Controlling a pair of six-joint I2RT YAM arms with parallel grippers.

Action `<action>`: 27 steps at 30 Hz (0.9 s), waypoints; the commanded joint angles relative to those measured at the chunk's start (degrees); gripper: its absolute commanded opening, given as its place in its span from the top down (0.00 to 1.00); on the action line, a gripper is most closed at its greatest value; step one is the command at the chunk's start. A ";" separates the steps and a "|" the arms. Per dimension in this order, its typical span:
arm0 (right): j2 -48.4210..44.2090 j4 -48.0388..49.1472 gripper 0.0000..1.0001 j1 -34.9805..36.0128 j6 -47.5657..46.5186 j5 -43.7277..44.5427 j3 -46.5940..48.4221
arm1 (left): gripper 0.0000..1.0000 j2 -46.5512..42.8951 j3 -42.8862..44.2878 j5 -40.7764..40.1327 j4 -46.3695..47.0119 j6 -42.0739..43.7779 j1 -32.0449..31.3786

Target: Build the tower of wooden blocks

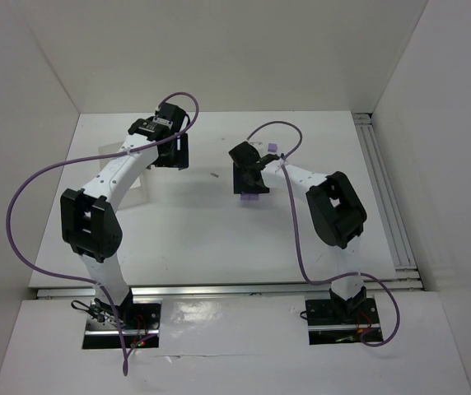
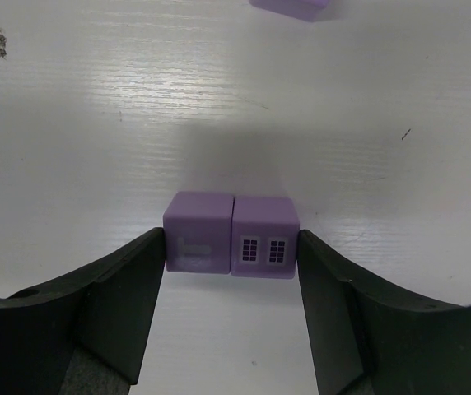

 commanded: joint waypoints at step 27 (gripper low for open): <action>5.90 -7.87 0.01 -2.32 -4.19 8.47 22.40 | 0.01 0.08 0.53 -2.21 -0.49 0.61 -0.17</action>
